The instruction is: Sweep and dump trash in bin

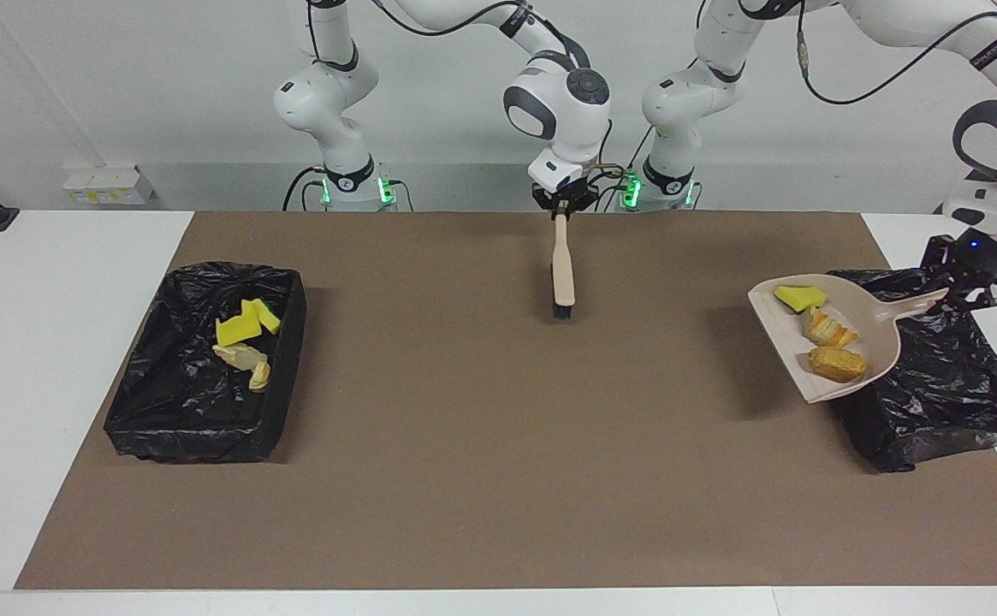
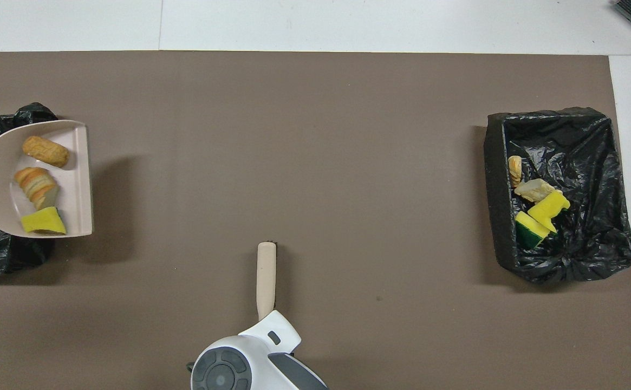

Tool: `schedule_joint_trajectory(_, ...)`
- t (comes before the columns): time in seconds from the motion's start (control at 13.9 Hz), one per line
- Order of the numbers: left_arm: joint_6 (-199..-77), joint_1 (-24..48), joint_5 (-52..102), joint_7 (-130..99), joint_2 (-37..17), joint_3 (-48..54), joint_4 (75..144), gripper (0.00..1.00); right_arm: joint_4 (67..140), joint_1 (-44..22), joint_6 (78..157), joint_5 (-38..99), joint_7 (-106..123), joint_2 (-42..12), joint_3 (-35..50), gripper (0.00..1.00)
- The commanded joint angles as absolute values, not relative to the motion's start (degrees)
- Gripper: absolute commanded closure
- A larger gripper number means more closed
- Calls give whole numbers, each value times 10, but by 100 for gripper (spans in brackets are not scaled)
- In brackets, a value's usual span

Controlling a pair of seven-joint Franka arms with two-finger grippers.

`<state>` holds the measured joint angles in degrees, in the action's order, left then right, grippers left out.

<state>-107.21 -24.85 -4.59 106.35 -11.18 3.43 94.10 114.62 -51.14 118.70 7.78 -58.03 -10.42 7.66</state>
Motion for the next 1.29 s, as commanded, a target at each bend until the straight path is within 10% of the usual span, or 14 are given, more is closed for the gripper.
schedule_joint_trajectory(0.0,-1073,-284,-97,1091,-156,42,860,100,1180,-509,1212,88,-558,-86,75,100)
schedule_joint_trajectory(0.58,-1134,-257,-370,1022,-178,43,825,100,1194,-499,1216,117,-538,-86,74,99)
schedule_joint_trajectory(0.79,-1129,-227,-477,937,-141,43,891,100,1189,-497,1216,117,-535,-90,74,51)
schedule_joint_trajectory(1.22,-1122,-199,-599,830,-76,43,983,100,1175,-469,1213,116,-538,-85,73,50)
